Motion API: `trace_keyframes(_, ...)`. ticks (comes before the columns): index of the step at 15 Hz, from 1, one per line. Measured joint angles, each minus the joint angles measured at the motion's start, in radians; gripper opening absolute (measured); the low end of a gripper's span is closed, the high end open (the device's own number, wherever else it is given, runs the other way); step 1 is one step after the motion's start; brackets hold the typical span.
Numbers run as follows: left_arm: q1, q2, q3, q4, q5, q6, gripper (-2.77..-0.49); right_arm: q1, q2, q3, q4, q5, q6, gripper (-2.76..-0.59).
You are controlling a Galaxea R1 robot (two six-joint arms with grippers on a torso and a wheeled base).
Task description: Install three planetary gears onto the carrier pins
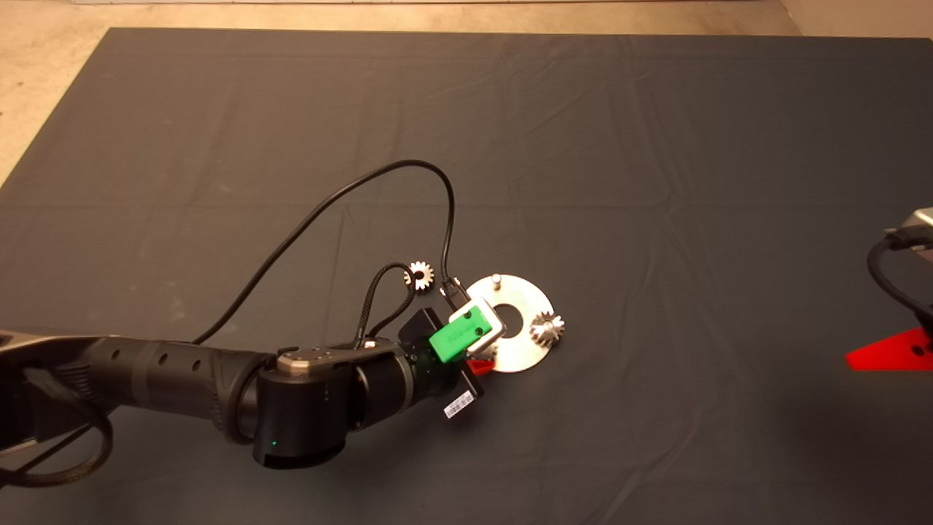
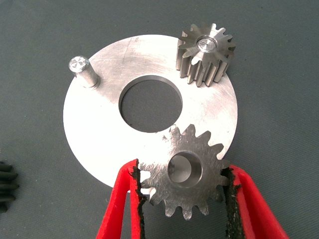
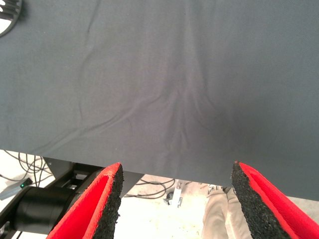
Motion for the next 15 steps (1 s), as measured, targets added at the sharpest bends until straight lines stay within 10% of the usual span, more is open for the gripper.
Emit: trace_keyframes(15,-0.006,-0.003,-0.032,0.0,-0.062,0.037,-2.56,0.0,0.0,0.0,0.007,0.0,0.0,-1.76)
